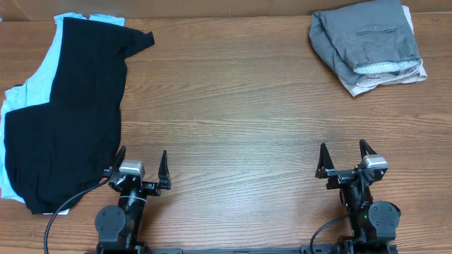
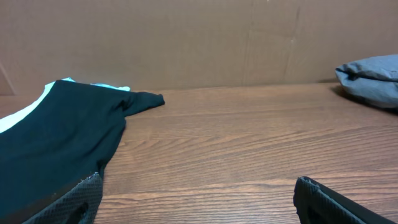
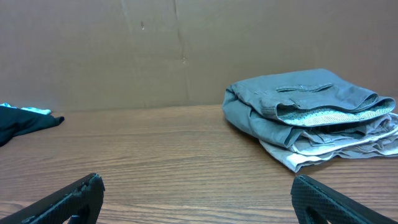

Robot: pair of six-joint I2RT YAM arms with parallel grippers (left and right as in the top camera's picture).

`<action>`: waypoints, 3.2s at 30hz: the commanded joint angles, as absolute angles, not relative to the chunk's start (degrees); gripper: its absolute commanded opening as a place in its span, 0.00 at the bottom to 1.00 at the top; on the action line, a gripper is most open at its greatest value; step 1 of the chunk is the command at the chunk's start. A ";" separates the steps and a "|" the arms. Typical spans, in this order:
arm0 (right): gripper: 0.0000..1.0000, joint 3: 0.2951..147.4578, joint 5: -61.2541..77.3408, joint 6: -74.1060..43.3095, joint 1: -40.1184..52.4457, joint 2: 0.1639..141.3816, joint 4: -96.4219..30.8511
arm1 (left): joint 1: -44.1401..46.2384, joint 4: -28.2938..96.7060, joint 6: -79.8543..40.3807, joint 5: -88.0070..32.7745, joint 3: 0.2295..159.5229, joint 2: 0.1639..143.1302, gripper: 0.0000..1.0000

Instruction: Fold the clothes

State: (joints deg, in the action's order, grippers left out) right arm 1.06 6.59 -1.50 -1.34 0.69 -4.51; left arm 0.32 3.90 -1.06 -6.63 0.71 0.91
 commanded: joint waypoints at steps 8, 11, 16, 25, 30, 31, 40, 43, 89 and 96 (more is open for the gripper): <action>1.00 0.45 6.04 -1.54 -0.97 0.16 -4.19 | 0.01 3.86 0.03 -5.98 0.27 0.25 1.00; 1.00 0.45 6.04 -1.54 -0.97 0.16 -4.21 | 0.01 3.86 0.03 -5.98 0.27 0.25 1.00; 1.00 0.45 6.04 -1.54 -0.97 0.16 -4.19 | 0.01 3.86 0.03 -5.98 0.27 0.25 1.00; 1.00 0.45 6.04 -1.54 -0.97 0.16 -4.19 | 0.01 3.86 0.03 -5.98 0.27 0.25 1.00; 1.00 0.45 6.04 -1.54 -0.97 0.16 -4.19 | 0.01 3.86 0.03 -5.98 0.27 0.25 1.00; 1.00 0.45 6.04 -1.54 -0.97 0.16 -4.21 | 0.01 3.84 0.03 -5.98 0.27 0.25 1.00; 1.00 0.45 6.04 -1.54 -0.97 0.16 -4.19 | 0.01 3.86 0.03 -5.98 0.27 0.25 1.00; 1.00 0.45 6.04 -1.54 -0.97 0.16 -4.21 | 0.01 3.86 0.03 -5.98 0.27 0.25 1.00; 1.00 0.47 2.57 -1.48 -0.99 0.16 -4.40 | 0.03 3.95 -0.38 -4.95 0.27 0.25 1.00; 1.00 0.49 -0.14 -1.54 -1.02 0.16 2.72 | 0.03 4.12 -0.36 -8.19 0.71 0.27 1.00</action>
